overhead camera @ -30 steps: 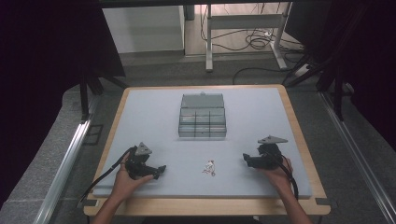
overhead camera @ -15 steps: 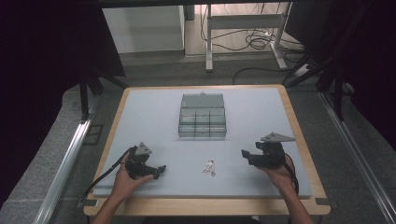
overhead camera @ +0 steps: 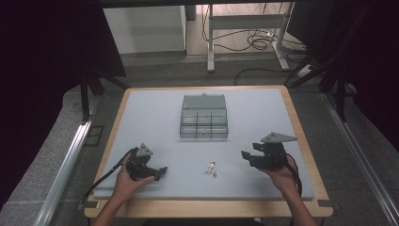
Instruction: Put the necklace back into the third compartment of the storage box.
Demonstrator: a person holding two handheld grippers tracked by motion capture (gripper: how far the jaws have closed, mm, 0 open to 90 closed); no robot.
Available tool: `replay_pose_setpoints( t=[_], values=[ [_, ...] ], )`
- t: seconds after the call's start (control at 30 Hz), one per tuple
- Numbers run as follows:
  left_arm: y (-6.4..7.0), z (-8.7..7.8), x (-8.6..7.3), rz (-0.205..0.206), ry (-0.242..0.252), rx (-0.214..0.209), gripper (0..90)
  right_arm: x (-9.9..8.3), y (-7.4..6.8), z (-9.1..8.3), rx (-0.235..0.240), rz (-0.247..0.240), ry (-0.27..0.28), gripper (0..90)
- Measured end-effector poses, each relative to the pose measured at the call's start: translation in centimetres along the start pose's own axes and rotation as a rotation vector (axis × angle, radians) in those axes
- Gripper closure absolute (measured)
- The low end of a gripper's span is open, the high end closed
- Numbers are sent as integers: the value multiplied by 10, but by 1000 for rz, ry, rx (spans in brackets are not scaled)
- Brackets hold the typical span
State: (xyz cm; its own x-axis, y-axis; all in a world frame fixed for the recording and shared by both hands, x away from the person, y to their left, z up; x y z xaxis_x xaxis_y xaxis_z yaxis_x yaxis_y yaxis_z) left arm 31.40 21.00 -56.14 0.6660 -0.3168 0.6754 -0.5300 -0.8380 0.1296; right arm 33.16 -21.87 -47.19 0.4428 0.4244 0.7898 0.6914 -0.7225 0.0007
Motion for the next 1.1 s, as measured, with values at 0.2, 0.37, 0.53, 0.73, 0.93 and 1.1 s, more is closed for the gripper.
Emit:
replay_pose_setpoints(
  t=[0.2, 0.37, 0.53, 0.73, 0.93, 1.1],
  values=[
    [0, 0, 0, 0, 0, 0, 0, 6, -13, 3, 27, -38, -10, 392],
    [0, 0, 0, 0, 0, 0, 0, 11, -25, 5, 54, -68, -11, 405],
    [0, 0, 0, 0, -1, 0, 0, 14, -37, 9, 76, -96, -24, 408],
    [0, 0, 0, 0, 0, 0, 0, 16, -49, 16, 96, -123, -43, 408],
    [0, 0, 0, 1, -1, 0, 0, 17, -64, 29, 126, -160, -88, 412],
    [0, 0, 0, 4, -3, -1, 0, 16, -75, 38, 146, -180, -122, 423]
  ],
)
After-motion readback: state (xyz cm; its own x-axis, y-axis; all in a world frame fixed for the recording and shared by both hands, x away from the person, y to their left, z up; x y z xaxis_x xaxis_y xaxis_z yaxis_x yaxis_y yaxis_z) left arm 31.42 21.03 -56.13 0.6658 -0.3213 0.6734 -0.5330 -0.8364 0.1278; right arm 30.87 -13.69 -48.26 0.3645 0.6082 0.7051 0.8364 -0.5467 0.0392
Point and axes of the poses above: each handheld gripper's, and its own axes: z roughly forward along the jaws, x roughly out of its top, y roughly to its right, the point moved 1 cm from there along z, roughly forward along the jaws, and after that the axes turned 6 degrees about -z, right-handed, at the moved point
